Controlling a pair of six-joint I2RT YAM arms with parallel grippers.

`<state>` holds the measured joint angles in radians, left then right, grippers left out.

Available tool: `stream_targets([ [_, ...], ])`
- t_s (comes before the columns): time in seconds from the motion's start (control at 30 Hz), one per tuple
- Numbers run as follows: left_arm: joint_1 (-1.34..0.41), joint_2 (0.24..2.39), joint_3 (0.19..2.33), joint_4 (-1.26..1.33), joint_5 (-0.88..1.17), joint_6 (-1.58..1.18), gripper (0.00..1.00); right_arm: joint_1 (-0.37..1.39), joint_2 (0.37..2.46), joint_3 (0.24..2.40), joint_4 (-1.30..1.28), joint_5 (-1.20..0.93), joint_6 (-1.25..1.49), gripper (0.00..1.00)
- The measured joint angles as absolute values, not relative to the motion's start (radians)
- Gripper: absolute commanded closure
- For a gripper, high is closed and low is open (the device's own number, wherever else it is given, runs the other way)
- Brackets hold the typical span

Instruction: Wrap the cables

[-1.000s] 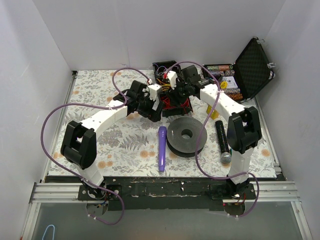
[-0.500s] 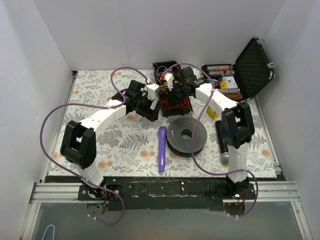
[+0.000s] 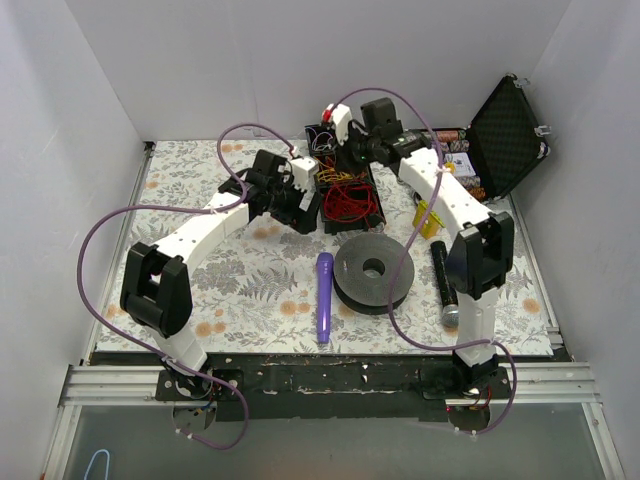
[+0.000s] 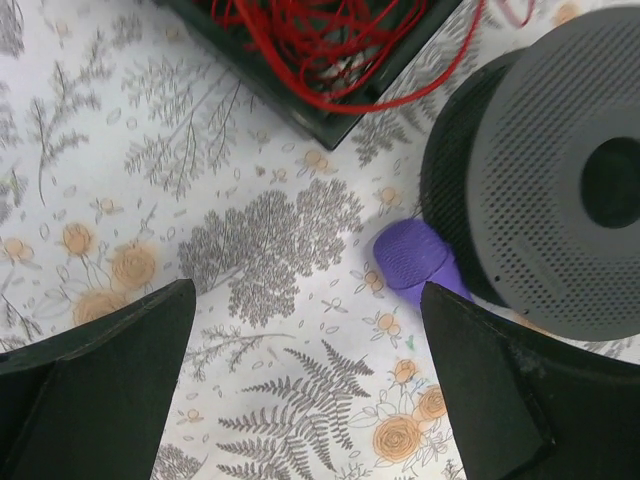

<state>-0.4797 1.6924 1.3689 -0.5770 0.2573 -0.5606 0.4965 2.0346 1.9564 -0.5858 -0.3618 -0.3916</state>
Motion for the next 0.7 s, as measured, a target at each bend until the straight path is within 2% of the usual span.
stream_targets([
  [0.23,-0.479,1.690,1.517,-0.584,0.323,-0.530,0.04,0.493,1.798,2.006,-0.485,-0.291,-0.392,0.99],
  [0.47,-0.479,1.655,1.676,-0.561,0.394,-0.501,0.02,0.491,1.486,1.956,-0.086,-0.292,-0.387,0.99],
  [0.7,-0.479,1.625,1.788,-0.537,0.496,-0.535,0.02,0.491,1.404,1.956,0.212,-0.386,-0.325,0.99],
])
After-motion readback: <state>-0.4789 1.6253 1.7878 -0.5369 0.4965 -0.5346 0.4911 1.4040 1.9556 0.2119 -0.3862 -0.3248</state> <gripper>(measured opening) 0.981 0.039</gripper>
